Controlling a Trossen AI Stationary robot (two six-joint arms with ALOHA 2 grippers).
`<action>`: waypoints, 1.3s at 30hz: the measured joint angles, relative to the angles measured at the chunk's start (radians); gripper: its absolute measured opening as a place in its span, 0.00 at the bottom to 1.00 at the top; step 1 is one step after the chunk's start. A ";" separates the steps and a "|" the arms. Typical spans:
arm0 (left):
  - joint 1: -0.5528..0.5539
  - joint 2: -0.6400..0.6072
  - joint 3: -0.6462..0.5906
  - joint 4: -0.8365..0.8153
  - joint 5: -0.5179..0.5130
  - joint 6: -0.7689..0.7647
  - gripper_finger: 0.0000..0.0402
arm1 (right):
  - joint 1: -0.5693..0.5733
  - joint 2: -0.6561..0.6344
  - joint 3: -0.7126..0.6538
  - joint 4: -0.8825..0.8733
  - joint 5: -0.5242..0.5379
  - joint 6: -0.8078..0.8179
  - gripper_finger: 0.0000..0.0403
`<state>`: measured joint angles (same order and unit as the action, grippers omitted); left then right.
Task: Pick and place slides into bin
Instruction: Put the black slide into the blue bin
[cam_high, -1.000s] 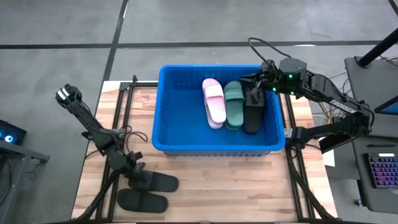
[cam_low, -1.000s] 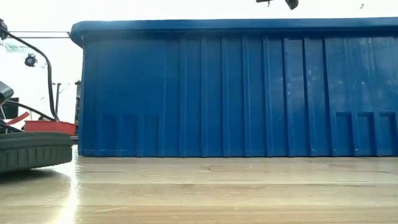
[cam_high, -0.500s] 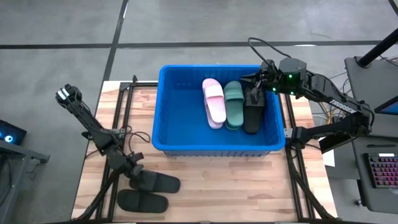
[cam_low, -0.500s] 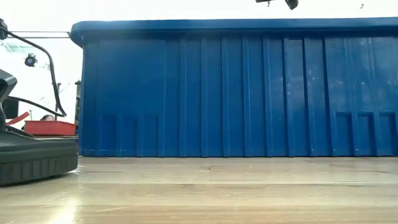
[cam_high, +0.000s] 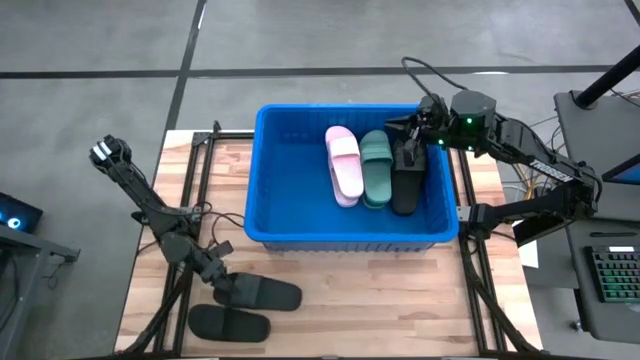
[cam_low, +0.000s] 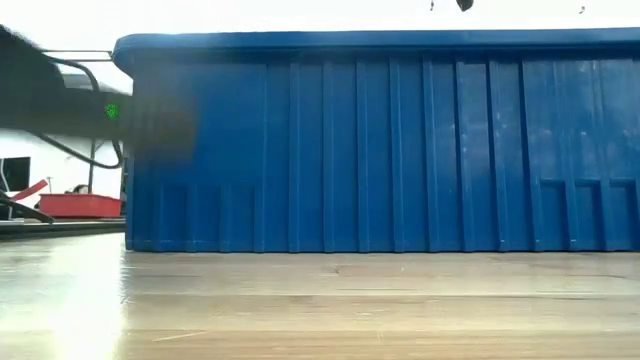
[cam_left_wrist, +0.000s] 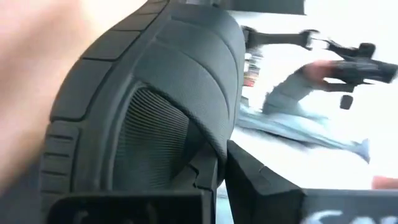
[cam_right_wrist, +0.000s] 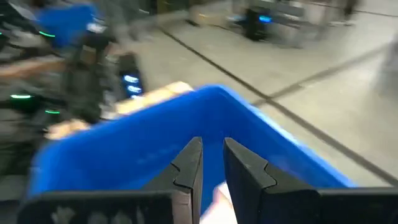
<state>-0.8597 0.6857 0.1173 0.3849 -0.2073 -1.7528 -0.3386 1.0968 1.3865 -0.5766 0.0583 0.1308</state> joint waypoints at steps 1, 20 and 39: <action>0.000 0.000 0.000 0.051 -0.002 0.017 0.00 | 0.000 0.001 0.000 0.024 -0.074 -0.013 0.14; 0.001 0.069 0.120 0.263 -0.077 0.213 0.00 | 0.323 0.198 0.013 0.550 -0.371 -0.446 0.43; 0.001 0.196 0.182 0.494 -0.020 0.048 0.00 | 0.547 0.724 0.613 0.081 -0.375 -0.714 0.54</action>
<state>-0.8585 0.8814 0.2989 0.8786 -0.2272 -1.7046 0.2082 1.8211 1.9997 -0.4958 -0.3172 -0.5830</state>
